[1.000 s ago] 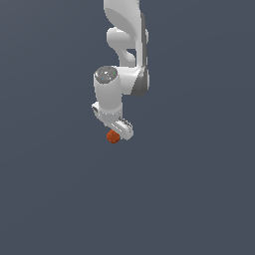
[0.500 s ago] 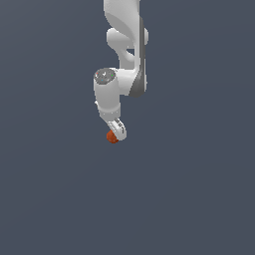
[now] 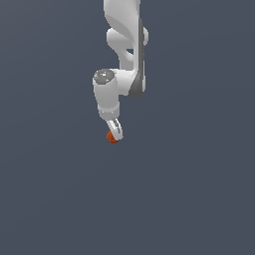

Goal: Pick up the object and move it to a goal position.

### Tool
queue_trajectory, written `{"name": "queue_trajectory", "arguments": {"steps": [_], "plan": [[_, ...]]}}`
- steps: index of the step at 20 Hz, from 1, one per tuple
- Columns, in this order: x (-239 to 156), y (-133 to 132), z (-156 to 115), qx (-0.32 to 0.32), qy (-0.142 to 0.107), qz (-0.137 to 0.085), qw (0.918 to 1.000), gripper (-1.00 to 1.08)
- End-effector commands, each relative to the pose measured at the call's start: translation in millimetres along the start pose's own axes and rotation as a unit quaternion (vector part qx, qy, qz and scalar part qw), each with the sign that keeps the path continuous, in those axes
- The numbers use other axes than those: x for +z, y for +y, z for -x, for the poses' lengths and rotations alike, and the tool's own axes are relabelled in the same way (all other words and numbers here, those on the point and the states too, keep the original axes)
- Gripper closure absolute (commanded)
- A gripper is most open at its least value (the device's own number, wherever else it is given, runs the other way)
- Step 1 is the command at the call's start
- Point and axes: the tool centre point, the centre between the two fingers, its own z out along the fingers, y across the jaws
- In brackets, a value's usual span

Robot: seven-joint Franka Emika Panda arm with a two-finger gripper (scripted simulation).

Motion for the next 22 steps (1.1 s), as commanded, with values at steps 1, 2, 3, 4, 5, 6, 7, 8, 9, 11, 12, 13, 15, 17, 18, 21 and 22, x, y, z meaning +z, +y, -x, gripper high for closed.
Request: {"name": "queue_trajectory", "arguments": {"steps": [1, 2, 3, 4, 5, 6, 7, 8, 9, 11, 12, 13, 15, 17, 18, 21, 22], "plan": [[1, 1, 0, 0.006, 0.000, 0.000, 1.0000, -0.92], [1, 1, 0, 0.007, 0.000, 0.000, 1.0000, -0.92], [0, 1, 0, 0.004, 0.000, 0.000, 1.0000, -0.92], [1, 1, 0, 0.004, 0.000, 0.000, 1.0000, -0.92], [2, 1, 0, 0.004, 0.000, 0.000, 1.0000, -0.92], [3, 1, 0, 0.004, 0.000, 0.000, 1.0000, -0.92], [6, 1, 0, 0.004, 0.000, 0.000, 1.0000, -0.92], [9, 1, 0, 0.005, 0.000, 0.000, 1.0000, -0.92], [12, 1, 0, 0.005, 0.000, 0.000, 1.0000, -0.92], [21, 2, 0, 0.005, 0.000, 0.000, 1.0000, -0.92], [27, 2, 0, 0.006, 0.000, 0.000, 1.0000, -0.92], [32, 2, 0, 0.006, 0.000, 0.000, 1.0000, -0.92], [40, 2, 0, 0.006, 0.000, 0.000, 1.0000, -0.92], [46, 2, 0, 0.007, 0.000, 0.000, 1.0000, -0.92], [48, 2, 0, 0.007, 0.000, 0.000, 1.0000, -0.92], [51, 2, 0, 0.007, 0.000, 0.000, 1.0000, -0.92], [51, 2, 0, 0.007, 0.000, 0.000, 1.0000, 1.08]]}}
